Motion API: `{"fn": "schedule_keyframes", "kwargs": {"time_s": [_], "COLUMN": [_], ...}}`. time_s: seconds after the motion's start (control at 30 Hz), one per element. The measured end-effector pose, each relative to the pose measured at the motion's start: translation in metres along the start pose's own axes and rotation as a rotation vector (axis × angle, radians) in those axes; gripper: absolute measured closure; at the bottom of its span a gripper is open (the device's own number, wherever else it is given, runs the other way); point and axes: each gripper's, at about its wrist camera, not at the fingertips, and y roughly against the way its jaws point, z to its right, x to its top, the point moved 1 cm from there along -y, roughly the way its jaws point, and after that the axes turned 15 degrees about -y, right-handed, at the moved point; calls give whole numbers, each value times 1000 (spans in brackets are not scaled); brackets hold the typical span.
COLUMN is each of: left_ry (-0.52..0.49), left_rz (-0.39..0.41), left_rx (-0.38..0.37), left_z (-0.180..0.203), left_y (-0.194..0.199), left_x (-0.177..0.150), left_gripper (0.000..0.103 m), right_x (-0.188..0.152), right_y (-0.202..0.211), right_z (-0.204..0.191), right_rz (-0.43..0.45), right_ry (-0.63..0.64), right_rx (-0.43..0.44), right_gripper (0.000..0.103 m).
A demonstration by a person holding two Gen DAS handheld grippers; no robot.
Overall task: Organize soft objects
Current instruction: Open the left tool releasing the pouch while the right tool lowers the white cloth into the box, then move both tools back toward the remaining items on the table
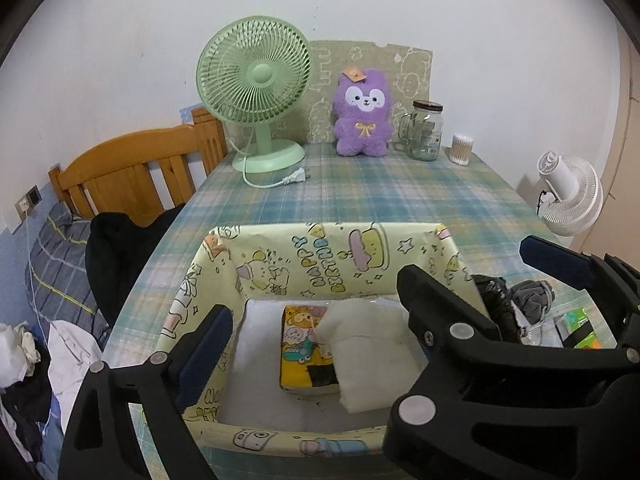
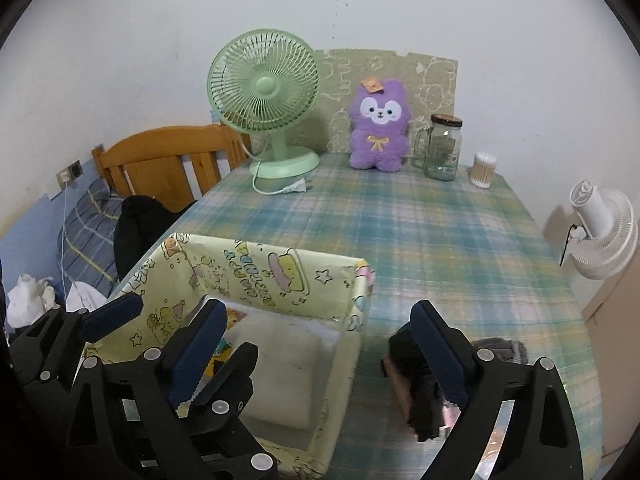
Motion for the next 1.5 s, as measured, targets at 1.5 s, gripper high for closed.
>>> {"fn": "schedule_keyframes", "kwargs": {"time_s": [1.5], "left_ry": [-51], "left_rz": [140], "left_rx": [-38], "left_z": [116], "left_y": [51], "left_x": [24], "left_gripper": [0], "right_x": [0], "right_y": [90], "right_z": [106], "right_rz": [183], "right_ry": [-65], "right_rx": [-29], "right_gripper": [0]}}
